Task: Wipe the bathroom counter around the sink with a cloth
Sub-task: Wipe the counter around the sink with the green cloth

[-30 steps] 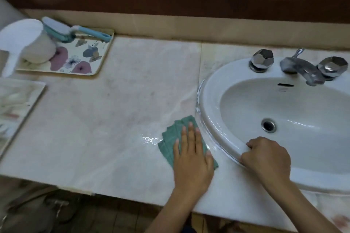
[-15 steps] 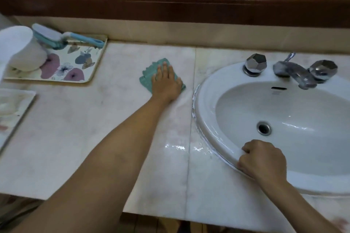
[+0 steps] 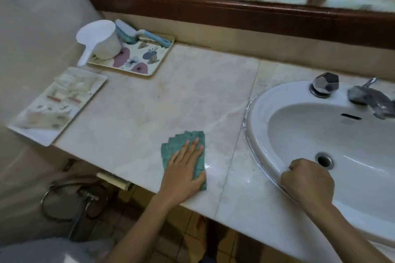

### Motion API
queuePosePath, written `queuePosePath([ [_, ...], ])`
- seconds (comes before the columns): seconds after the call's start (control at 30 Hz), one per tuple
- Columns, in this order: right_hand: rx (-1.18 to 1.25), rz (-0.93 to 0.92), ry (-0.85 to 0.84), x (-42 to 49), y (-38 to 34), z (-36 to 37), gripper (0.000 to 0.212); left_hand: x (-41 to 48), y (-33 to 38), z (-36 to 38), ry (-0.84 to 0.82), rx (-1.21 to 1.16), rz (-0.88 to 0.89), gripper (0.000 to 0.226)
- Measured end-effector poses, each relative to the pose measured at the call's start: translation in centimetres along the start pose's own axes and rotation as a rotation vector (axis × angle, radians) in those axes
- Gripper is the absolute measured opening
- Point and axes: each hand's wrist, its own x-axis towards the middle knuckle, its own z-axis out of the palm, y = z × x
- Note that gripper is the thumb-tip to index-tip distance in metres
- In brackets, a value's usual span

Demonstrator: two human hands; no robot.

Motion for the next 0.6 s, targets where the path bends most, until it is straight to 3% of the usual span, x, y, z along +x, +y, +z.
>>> queuePosePath([
  [0.1,-0.002,-0.038,0.013,-0.4,0.0,0.0,0.022,0.1,4.3,0.8,0.166,-0.054,-0.313,0.081],
  [0.2,0.015,-0.070,0.016,-0.7,0.2,0.0,0.022,1.2,7.3,1.3,0.217,-0.103,-0.512,0.069],
  [0.3,0.014,-0.074,0.016,-0.9,0.3,-0.2,0.018,2.0,6.7,0.2,0.100,0.026,-0.532,0.059],
  [0.43,-0.013,-0.090,0.001,-1.1,0.0,-0.6,0.019,2.1,5.6,-2.6,0.031,0.201,-0.399,0.048],
  [0.5,-0.046,-0.093,-0.006,-1.1,0.1,-0.6,0.019,1.9,5.1,-4.9,0.101,0.096,-0.338,0.040],
  [0.6,-0.082,-0.099,0.004,-1.3,0.3,-0.3,0.020,1.4,4.7,-8.1,0.219,-0.461,-0.408,0.018],
])
